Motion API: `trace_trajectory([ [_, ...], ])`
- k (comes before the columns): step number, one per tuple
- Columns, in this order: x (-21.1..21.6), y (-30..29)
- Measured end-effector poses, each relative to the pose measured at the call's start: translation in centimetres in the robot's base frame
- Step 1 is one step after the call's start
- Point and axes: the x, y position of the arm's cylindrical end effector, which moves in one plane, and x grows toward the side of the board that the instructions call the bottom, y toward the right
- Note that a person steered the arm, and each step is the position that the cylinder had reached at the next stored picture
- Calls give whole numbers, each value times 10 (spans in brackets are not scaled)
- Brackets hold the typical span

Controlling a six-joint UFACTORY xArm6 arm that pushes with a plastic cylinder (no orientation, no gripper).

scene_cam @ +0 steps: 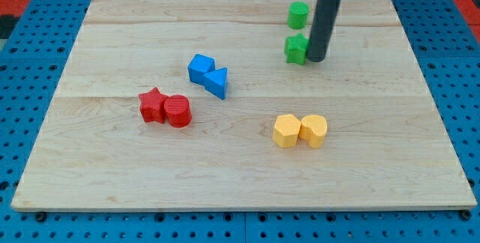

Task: Push the green star into the green circle

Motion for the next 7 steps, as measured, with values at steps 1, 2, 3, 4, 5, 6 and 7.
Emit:
trace_trajectory([
  [1, -12, -41],
  [2, -35, -65],
  [3, -57, -70],
  [4, -51, -77],
  [5, -54, -97],
  [6, -63, -97],
  [7, -71, -95],
])
